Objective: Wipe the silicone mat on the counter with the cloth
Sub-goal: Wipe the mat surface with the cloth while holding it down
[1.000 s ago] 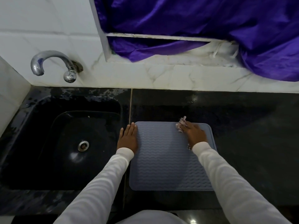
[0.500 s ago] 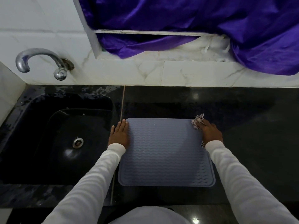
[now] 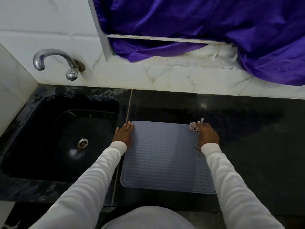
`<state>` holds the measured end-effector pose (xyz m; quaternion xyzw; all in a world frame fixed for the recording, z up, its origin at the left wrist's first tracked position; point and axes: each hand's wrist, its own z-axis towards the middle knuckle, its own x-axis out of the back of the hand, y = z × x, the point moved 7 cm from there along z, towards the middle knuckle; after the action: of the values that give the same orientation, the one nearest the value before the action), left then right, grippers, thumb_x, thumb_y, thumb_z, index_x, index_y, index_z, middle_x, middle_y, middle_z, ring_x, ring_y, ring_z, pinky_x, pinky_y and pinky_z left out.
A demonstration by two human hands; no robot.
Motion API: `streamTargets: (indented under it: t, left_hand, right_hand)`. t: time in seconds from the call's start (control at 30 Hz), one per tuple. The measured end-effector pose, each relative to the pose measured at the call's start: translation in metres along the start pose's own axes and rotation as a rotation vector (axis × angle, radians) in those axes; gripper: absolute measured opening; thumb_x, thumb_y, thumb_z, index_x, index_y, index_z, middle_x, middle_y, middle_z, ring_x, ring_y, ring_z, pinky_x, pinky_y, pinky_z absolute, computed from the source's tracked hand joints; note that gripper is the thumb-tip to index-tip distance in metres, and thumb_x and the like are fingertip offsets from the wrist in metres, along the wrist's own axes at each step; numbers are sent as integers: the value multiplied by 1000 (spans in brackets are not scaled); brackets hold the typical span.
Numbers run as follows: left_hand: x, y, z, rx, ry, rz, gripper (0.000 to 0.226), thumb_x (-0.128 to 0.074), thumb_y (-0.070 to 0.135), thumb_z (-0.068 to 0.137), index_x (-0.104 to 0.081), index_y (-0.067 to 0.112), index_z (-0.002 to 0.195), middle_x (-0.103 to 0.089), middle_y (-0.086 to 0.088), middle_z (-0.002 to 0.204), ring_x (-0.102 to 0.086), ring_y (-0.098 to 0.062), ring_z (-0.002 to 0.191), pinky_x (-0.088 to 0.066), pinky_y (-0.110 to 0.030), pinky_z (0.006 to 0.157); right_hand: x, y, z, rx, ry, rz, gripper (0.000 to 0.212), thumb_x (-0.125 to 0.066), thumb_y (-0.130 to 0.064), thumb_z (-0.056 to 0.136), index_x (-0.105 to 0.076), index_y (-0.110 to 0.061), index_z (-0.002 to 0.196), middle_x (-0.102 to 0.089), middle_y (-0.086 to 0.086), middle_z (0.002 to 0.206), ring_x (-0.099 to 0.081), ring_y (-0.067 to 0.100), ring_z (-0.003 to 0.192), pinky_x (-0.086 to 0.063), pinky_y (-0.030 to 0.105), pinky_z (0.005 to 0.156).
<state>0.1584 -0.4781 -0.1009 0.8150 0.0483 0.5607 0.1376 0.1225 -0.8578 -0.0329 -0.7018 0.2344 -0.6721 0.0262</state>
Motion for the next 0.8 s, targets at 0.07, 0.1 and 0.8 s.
streamTargets:
  t: [0.07, 0.1, 0.8]
  left_hand:
    - [1, 0, -1, -2, 0, -7, 66, -38, 17, 97, -5, 24, 154, 1, 3, 162, -2, -18, 149, 1, -44, 120]
    - [2, 0, -1, -6, 6, -5, 66, -38, 18, 97, -4, 24, 154, 1, 2, 162, -2, -18, 149, 0, -45, 120]
    - [-3, -12, -1, -115, -34, 198, 71, -33, 41, 98, 8, 23, 153, 13, 5, 161, 3, -16, 149, 2, -51, 118]
  right_hand:
    - [3, -35, -3, 55, 88, 94, 35, -49, -17, 96, -59, -27, 129, -53, 14, 126, -60, 41, 97, -50, 40, 82]
    - [1, -57, -6, 87, 103, 162, 39, -49, -13, 95, -59, -28, 129, -53, 14, 125, -61, 39, 94, -51, 40, 81]
    - [-142, -227, -73, 527, -274, -275, 108, -81, -14, 71, -12, -28, 152, 8, 5, 161, -41, 38, 127, -49, 49, 93]
